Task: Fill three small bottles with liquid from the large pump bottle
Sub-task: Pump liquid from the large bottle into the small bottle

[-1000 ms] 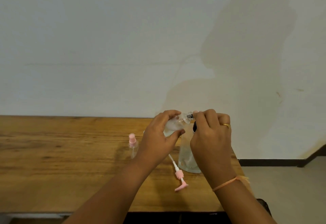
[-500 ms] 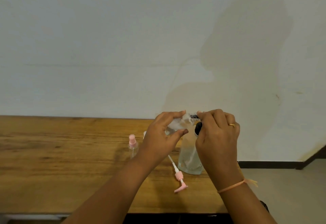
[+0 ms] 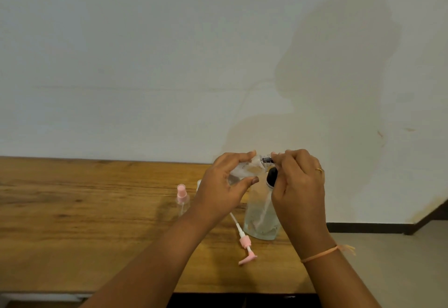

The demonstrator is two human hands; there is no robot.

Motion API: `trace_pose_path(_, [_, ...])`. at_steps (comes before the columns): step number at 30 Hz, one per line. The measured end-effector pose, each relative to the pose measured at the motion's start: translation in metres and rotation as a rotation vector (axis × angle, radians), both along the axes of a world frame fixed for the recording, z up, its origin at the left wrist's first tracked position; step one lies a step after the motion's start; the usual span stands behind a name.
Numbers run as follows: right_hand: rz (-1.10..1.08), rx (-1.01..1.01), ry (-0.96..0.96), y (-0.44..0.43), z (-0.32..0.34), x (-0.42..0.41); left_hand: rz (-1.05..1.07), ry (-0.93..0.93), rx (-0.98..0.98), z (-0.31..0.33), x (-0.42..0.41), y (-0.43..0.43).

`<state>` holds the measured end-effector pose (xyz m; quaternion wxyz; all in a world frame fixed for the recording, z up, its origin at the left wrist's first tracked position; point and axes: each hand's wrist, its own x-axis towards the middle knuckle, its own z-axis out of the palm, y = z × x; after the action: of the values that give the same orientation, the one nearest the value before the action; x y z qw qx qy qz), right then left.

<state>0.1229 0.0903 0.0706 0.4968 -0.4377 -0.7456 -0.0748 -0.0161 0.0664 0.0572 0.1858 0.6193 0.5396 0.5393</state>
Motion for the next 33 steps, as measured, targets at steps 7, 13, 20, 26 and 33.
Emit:
trace_pose_path(7, [0.044,-0.006,0.038,0.004,-0.010,0.000,-0.016,-0.021,-0.058,0.001,0.002,0.001])
trace_pose_path(13, [0.070,-0.013,0.071,0.003,-0.007,0.000,-0.009,-0.007,-0.055,0.001,0.003,-0.001])
trace_pose_path(20, [0.075,0.005,0.068,-0.001,-0.004,0.001,-0.004,-0.004,-0.006,0.002,0.001,-0.004])
trace_pose_path(26, [0.066,-0.032,0.079,0.003,-0.018,0.001,-0.027,-0.019,-0.060,-0.004,0.004,-0.001])
trace_pose_path(33, [0.086,-0.004,0.113,-0.001,-0.004,0.002,0.001,-0.019,0.014,0.000,0.006,-0.005])
